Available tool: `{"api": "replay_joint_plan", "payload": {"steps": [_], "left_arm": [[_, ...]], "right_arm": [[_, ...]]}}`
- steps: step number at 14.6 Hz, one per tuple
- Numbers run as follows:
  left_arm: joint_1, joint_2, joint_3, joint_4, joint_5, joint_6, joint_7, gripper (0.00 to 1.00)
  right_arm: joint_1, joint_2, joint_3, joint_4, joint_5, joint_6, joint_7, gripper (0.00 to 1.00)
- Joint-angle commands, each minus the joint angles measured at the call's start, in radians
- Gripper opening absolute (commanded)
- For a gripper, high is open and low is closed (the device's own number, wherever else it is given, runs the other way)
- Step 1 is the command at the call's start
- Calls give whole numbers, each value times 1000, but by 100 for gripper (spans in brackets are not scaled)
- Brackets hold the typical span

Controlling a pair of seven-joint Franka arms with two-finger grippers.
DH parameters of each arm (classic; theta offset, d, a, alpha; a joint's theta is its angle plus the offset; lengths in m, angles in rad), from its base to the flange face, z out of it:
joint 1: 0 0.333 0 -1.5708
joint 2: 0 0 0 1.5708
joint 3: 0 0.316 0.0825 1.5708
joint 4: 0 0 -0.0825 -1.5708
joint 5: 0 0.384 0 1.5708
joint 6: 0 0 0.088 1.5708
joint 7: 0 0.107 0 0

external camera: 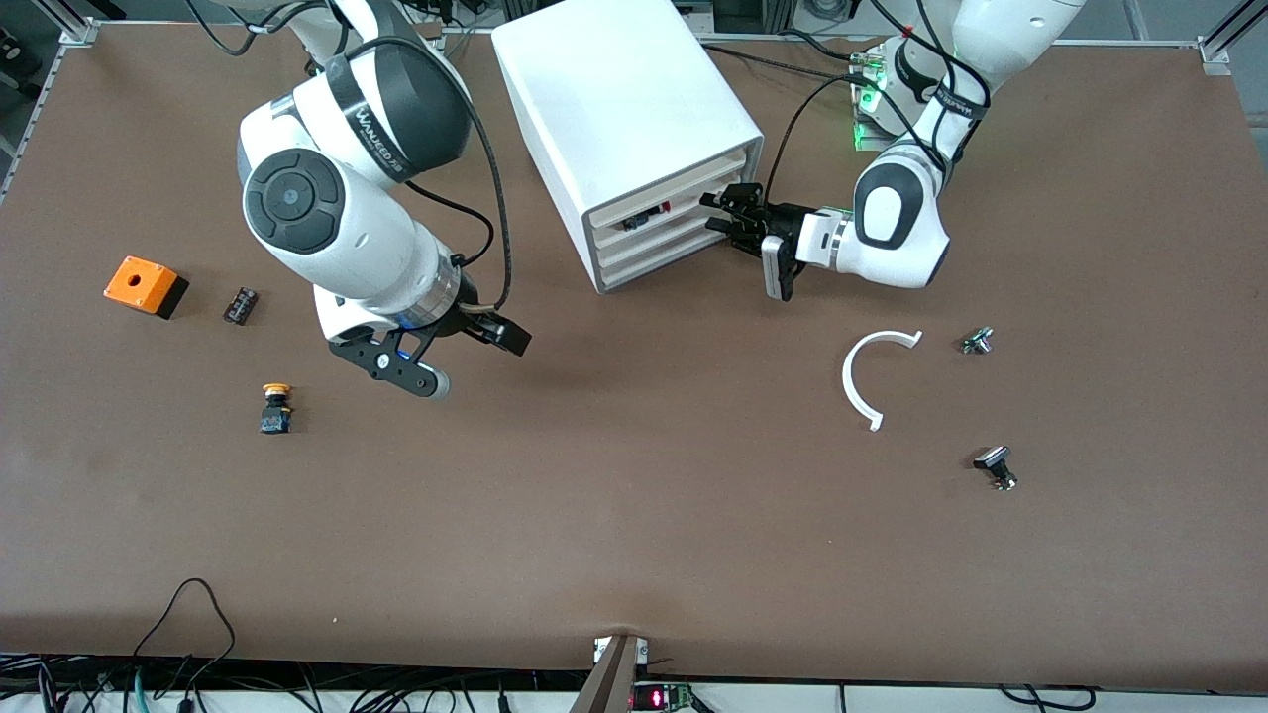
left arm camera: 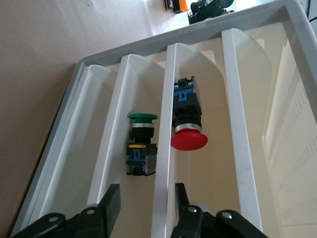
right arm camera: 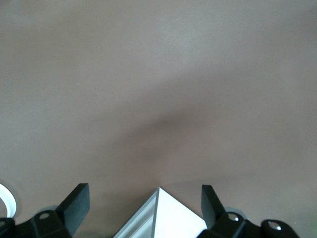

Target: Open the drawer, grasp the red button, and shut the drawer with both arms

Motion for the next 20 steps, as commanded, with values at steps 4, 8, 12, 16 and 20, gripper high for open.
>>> {"api": "replay_joint_plan", "payload": {"steps": [4,8,12,16,20], "left_arm": [[-12,-30,-5,-30,-28,14,30,22],[-12,-28,-20,-30,-28,18,30,17],[-11,-28,-42,-38,-29,52,28,7],[0,-33,-40,-32,-28,50,27,0],[32,-33,-40,-13,-19,49,30,0]], "right_arm": [[22,34,-11,70,-10,-20,31,100],[22,36,-12,72,-10,-13,31,100],[23,50,-11,106,-10,-11,71,100],[45,54,-11,112,-10,12,137,100],[68,62,-12,112,-10,62,221,100]]}}
